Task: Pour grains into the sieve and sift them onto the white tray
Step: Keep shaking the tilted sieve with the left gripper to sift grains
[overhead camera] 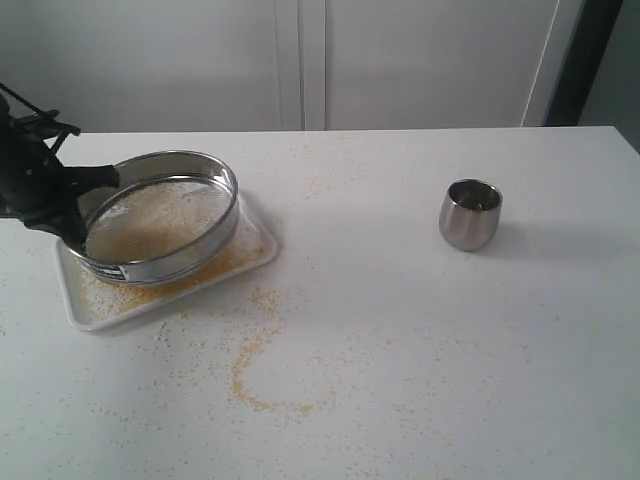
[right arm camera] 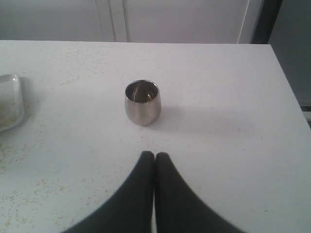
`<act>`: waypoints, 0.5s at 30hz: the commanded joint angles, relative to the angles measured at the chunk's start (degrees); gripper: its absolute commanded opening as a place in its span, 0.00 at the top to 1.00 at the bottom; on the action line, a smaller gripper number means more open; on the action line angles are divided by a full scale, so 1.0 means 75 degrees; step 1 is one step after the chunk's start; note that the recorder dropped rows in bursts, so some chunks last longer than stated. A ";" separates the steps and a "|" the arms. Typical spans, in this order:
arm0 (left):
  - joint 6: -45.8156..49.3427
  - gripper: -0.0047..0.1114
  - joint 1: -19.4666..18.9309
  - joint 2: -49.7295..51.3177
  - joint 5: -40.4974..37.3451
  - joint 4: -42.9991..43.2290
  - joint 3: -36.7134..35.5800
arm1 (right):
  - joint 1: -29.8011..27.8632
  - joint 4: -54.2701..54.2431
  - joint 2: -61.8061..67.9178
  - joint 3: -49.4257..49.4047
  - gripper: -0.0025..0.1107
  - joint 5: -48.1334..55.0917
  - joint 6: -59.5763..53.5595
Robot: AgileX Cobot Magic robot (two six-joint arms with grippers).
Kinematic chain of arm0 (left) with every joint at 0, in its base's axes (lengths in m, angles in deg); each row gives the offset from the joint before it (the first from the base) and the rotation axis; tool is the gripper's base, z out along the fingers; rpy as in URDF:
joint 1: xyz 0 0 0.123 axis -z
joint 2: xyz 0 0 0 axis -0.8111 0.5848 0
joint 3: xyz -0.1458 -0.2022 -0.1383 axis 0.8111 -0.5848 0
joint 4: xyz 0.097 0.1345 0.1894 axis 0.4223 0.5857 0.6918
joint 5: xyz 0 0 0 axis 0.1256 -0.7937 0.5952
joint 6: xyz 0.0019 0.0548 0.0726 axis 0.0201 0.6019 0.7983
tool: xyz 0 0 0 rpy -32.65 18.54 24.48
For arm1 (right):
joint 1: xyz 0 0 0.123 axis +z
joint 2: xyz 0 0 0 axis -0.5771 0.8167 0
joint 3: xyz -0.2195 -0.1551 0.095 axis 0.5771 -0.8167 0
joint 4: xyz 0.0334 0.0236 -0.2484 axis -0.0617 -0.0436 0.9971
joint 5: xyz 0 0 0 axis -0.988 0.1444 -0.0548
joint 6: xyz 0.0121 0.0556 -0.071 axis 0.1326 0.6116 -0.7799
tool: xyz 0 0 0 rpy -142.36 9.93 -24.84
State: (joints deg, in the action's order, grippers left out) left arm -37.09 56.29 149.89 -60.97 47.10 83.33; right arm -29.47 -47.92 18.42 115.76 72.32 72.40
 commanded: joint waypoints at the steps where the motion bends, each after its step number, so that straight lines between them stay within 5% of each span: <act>1: 0.0715 0.96 0.0195 -0.0152 0.0054 -0.1079 0.0004 | -0.0057 -0.0024 -0.0034 -0.0030 0.98 -0.0064 0.0029; 4: 0.1123 0.96 0.0580 -0.0152 0.0384 -0.0498 0.0004 | -0.0057 -0.0024 -0.0034 -0.0030 0.98 -0.0064 0.0029; 9: -0.1430 0.96 0.0311 -0.0152 0.0017 0.0935 0.0004 | -0.0057 -0.0040 -0.0034 -0.0030 0.98 -0.0064 0.0029; 13: -0.0249 0.96 0.0868 -0.0152 0.0145 0.0184 0.0004 | -0.0057 -0.0029 -0.0034 -0.0030 0.98 -0.0078 0.0029; 15: 0.0061 0.96 0.1068 -0.0152 0.0410 0.0898 0.0004 | -0.0057 -0.0029 -0.0034 -0.0030 0.98 -0.0078 0.0029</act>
State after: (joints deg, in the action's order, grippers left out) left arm -39.43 61.31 149.89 -59.21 53.35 83.20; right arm -29.47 -47.92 18.42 115.76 72.32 72.40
